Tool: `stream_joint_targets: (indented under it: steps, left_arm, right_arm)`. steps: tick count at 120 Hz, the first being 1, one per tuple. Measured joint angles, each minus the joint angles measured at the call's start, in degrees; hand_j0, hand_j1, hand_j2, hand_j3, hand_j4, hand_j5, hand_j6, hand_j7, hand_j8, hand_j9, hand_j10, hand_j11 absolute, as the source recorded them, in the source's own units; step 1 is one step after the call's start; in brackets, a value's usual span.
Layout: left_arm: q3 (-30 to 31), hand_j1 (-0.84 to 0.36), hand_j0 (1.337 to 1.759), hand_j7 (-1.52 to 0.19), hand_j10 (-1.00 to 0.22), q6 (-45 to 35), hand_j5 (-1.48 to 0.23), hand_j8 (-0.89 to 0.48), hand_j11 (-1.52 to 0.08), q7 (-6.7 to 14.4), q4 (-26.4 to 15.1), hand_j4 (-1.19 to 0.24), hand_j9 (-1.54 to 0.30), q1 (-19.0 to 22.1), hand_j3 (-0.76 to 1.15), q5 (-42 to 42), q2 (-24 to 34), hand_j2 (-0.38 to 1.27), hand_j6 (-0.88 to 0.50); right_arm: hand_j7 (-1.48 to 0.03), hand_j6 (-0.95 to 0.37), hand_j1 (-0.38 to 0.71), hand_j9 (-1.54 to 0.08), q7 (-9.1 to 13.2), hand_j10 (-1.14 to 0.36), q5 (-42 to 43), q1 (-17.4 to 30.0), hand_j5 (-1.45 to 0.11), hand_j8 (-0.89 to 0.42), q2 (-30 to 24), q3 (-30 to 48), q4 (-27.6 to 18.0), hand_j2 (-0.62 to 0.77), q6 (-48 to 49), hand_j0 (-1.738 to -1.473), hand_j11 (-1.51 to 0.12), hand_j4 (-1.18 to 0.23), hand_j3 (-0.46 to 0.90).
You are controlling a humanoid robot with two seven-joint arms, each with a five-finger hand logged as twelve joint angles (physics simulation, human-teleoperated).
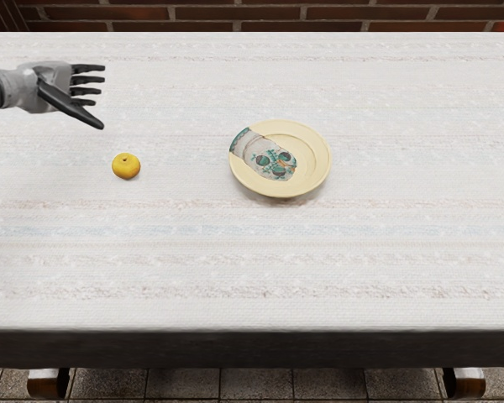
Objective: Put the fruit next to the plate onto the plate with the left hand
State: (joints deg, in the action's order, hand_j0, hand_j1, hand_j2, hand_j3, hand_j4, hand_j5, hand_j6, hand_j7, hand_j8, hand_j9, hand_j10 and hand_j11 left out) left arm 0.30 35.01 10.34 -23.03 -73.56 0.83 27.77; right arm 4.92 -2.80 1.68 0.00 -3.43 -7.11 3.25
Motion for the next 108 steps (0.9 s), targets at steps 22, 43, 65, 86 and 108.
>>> stream_joint_targets:
  steps: [22,43,65,86,108]
  left_arm:
    - [0.06,0.35,1.658,0.00,0.00,0.00,0.00,0.00,0.00,0.01,-1.20,0.00,0.00,-1.32,0.00,3.32,0.00,0.00,0.00]
    - [0.12,0.35,1.658,0.00,0.00,0.00,0.00,0.00,0.00,0.16,-5.59,0.00,0.00,-5.96,0.00,17.57,0.00,0.00,0.00]
    - [0.16,0.35,1.658,0.00,0.00,0.00,0.00,0.00,0.00,5.21,-8.71,0.00,0.00,-8.78,0.00,27.63,-1.95,0.00,0.00]
    - [0.45,0.35,1.658,0.00,0.00,0.00,0.00,0.00,0.00,10.43,-9.28,0.00,0.00,-9.67,0.00,29.54,-2.19,0.00,0.00]
    - [3.72,0.35,1.658,0.00,0.00,0.00,0.00,0.00,0.00,13.85,-10.33,0.00,0.00,-11.25,0.00,29.71,-3.16,0.00,0.00]
  right_arm:
    - [-0.03,-0.02,-0.32,-0.03,-0.03,-0.02,-0.06,0.21,-0.03,-0.02,0.00,-0.04,0.08,0.00,-0.04,-1.658,-0.03,-0.02,0.00]
    - [-0.03,-0.02,-0.32,-0.03,0.00,-0.02,-0.02,0.82,-0.03,-0.02,0.00,-0.15,-0.13,0.00,0.00,-1.658,-0.03,-0.02,0.00]
    - [-0.03,-0.02,-0.32,-0.03,0.00,-0.02,-0.01,0.93,-0.03,-0.02,0.00,-0.17,-0.17,0.00,0.00,-1.658,-0.03,-0.02,0.00]
    - [-0.03,-0.02,-0.32,-0.03,0.00,-0.02,-0.01,0.95,-0.03,-0.02,0.00,-0.17,-0.18,0.00,0.00,-1.658,-0.03,-0.02,0.00]
    - [-0.03,-0.02,-0.32,-0.03,0.00,-0.02,-0.01,0.95,-0.03,-0.02,0.00,-0.17,-0.18,0.00,0.00,-1.658,-0.03,-0.02,0.00]
